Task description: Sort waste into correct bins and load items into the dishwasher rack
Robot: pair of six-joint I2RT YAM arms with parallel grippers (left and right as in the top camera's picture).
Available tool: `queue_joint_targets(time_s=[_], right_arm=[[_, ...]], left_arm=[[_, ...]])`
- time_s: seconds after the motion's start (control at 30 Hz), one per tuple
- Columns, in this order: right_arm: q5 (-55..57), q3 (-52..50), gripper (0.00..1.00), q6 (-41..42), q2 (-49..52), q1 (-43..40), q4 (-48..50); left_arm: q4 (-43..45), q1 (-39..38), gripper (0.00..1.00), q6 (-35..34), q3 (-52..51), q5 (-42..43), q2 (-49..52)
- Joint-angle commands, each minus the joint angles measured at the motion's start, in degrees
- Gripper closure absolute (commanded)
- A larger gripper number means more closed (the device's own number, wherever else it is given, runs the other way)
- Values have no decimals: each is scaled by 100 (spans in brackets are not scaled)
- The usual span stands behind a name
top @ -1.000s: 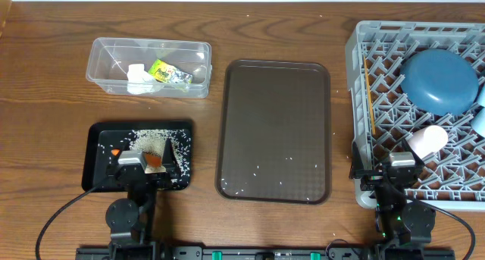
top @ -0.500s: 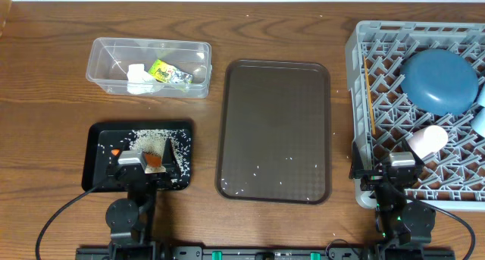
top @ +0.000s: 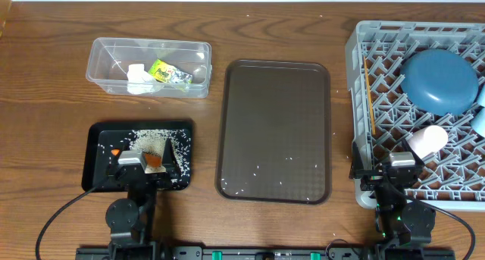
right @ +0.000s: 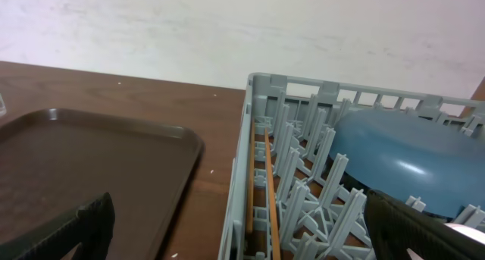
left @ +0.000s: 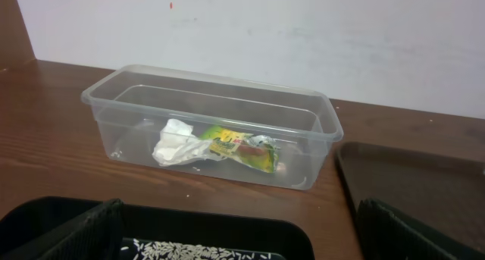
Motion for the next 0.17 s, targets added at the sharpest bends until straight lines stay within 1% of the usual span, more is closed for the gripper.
queue_joint_targets(time_s=[0.0, 0.13], right_arm=[[37, -22, 1, 50, -39, -46, -4], [39, -22, 1, 50, -39, -46, -4]], left_arm=[[-223, -33, 2, 120, -76, 44, -35], [-223, -33, 2, 120, -76, 44, -35]])
